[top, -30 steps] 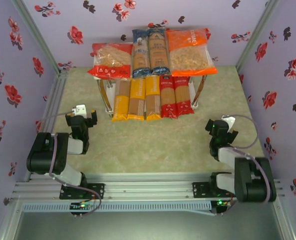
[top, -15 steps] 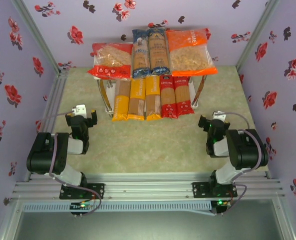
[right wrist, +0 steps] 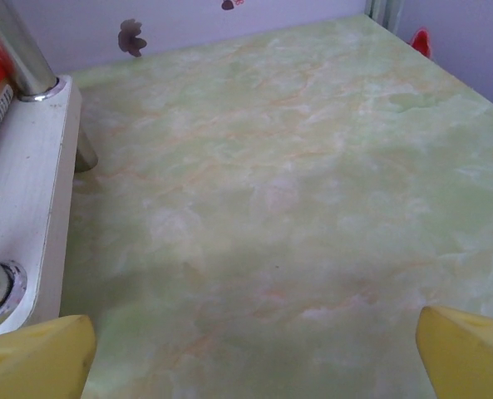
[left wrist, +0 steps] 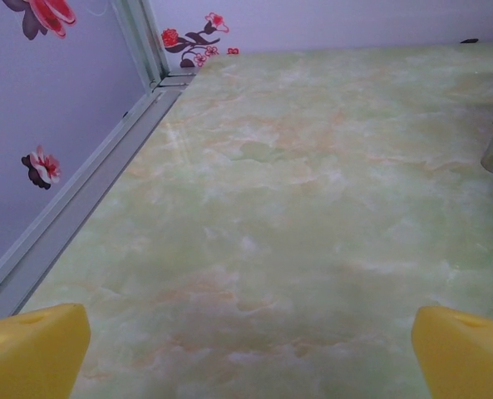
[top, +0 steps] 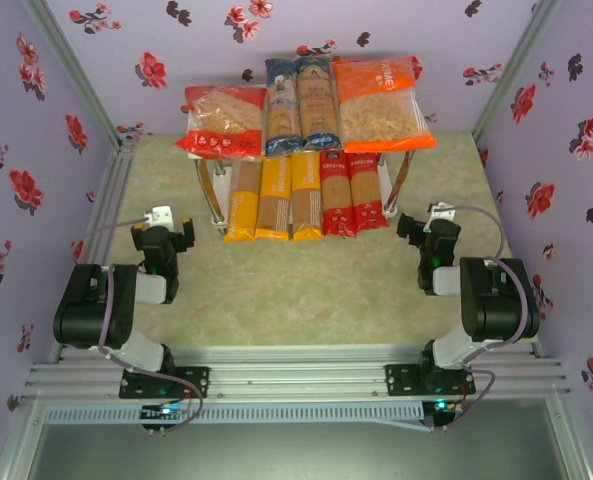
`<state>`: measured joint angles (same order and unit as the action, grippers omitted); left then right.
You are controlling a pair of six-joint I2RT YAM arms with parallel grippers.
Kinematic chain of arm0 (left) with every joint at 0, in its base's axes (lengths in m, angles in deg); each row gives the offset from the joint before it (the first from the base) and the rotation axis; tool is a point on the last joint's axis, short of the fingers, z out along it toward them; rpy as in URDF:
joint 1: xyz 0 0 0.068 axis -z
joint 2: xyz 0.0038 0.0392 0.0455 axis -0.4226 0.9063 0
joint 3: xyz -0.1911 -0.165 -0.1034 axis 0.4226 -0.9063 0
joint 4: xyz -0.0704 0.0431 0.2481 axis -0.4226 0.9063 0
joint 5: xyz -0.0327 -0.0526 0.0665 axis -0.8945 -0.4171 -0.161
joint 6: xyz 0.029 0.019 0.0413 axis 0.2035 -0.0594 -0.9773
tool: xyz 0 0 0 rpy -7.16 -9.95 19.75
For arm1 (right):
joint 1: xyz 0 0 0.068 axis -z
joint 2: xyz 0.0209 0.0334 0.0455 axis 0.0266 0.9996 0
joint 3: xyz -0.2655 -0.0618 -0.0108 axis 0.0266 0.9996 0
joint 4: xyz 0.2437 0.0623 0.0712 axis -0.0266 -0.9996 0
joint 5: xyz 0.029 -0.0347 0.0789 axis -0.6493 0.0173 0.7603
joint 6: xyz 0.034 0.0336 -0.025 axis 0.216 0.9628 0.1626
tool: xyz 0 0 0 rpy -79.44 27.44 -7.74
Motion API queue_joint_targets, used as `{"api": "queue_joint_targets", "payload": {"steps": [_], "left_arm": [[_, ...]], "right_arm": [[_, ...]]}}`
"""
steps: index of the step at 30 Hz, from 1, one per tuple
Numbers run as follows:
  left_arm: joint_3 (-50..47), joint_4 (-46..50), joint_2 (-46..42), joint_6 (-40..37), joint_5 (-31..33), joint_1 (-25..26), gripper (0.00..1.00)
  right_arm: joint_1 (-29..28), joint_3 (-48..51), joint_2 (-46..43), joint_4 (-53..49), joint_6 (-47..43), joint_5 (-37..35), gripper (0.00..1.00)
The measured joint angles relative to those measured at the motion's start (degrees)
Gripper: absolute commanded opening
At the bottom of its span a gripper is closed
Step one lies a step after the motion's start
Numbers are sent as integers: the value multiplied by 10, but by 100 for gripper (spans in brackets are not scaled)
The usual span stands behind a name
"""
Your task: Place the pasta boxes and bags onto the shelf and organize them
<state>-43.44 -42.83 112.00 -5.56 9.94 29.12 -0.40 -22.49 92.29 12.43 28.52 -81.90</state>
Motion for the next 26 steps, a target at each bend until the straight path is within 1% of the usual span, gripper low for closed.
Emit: {"api": "queue_joint_targets", "payload": {"steps": [8, 26], "left_arm": [[-4, -11, 0, -1, 0, 8, 100], [-4, -11, 0, -1, 0, 7, 100]], "right_arm": [[0, 0, 0, -1, 0, 1, 99], [0, 0, 0, -1, 0, 1, 99]]}}
